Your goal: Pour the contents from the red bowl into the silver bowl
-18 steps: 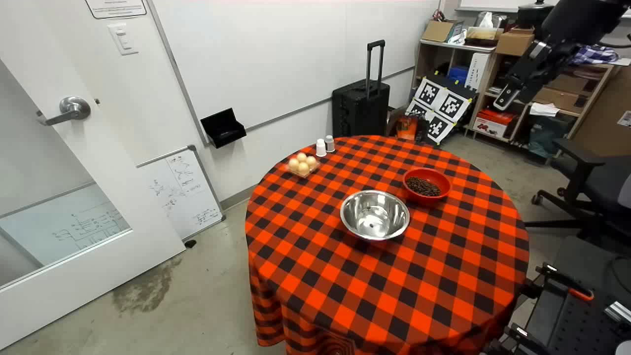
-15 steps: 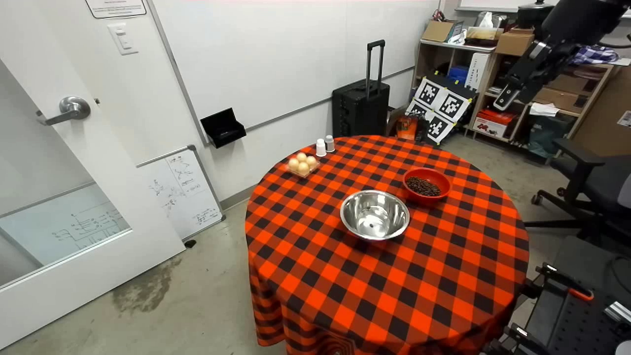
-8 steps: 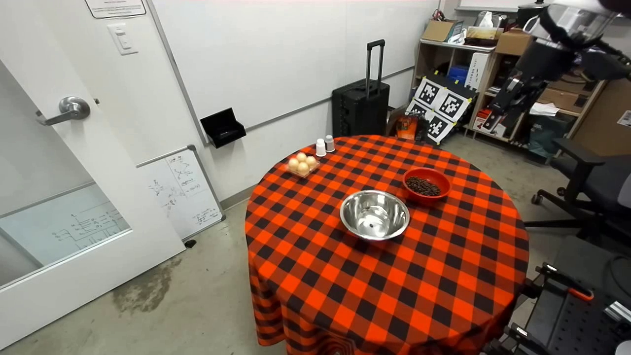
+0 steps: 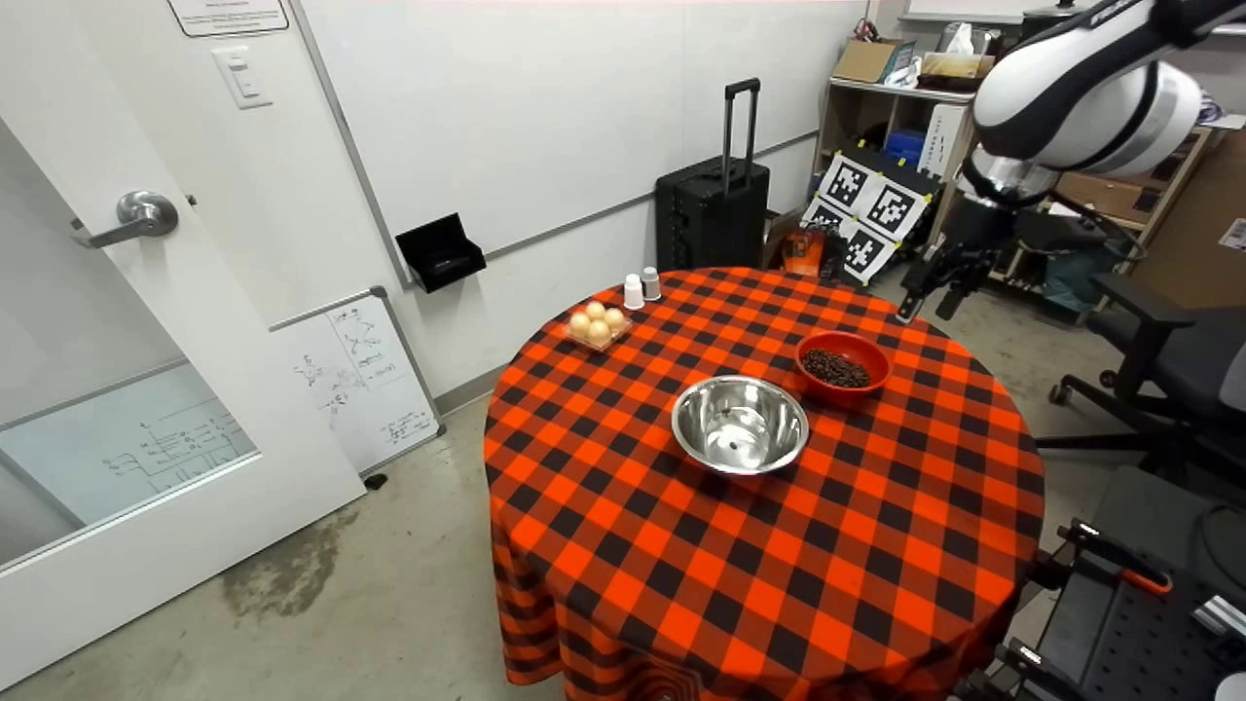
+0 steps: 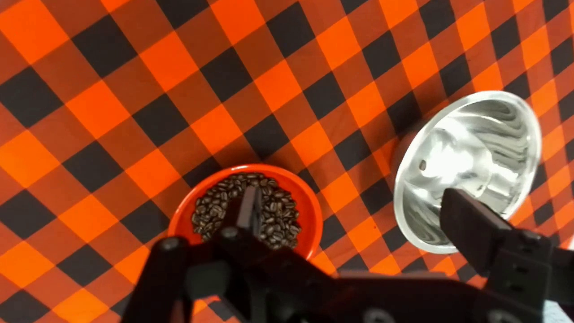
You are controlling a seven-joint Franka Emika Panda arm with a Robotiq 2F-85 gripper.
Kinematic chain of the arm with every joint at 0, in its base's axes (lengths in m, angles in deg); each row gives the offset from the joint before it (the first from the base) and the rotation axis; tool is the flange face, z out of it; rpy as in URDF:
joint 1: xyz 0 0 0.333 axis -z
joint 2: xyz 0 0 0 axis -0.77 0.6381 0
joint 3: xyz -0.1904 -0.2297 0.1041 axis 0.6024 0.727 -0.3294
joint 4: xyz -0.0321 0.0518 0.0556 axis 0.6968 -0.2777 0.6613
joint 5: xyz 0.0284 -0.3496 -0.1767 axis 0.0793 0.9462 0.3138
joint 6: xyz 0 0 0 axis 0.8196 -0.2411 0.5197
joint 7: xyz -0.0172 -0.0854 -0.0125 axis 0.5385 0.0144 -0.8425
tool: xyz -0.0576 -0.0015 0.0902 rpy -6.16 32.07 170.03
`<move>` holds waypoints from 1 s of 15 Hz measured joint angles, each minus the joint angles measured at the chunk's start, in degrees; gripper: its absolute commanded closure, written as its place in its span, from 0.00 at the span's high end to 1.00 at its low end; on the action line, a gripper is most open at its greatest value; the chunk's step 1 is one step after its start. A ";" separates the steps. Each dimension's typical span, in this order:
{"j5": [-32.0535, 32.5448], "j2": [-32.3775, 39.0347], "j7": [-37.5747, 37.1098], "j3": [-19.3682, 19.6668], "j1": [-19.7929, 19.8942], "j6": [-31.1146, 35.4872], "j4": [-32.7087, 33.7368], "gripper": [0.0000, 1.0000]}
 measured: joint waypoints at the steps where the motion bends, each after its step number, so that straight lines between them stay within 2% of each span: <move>1: -0.84 3.61 -0.06 -1.51 1.29 1.45 1.68 1.00; 6: -0.48 21.40 -5.75 -8.62 8.12 7.83 12.33 1.00; 9: 1.97 30.11 -11.35 -10.38 11.14 7.95 19.63 1.00; 12: 3.88 34.83 -15.54 -10.80 13.61 7.42 24.77 1.00; 13: 3.89 35.02 -15.90 -10.80 14.59 7.42 24.74 0.75; 14: 3.94 35.13 -16.18 -10.98 15.52 7.05 25.09 0.74; 15: 3.96 35.39 -16.52 -11.37 16.44 5.84 26.06 0.67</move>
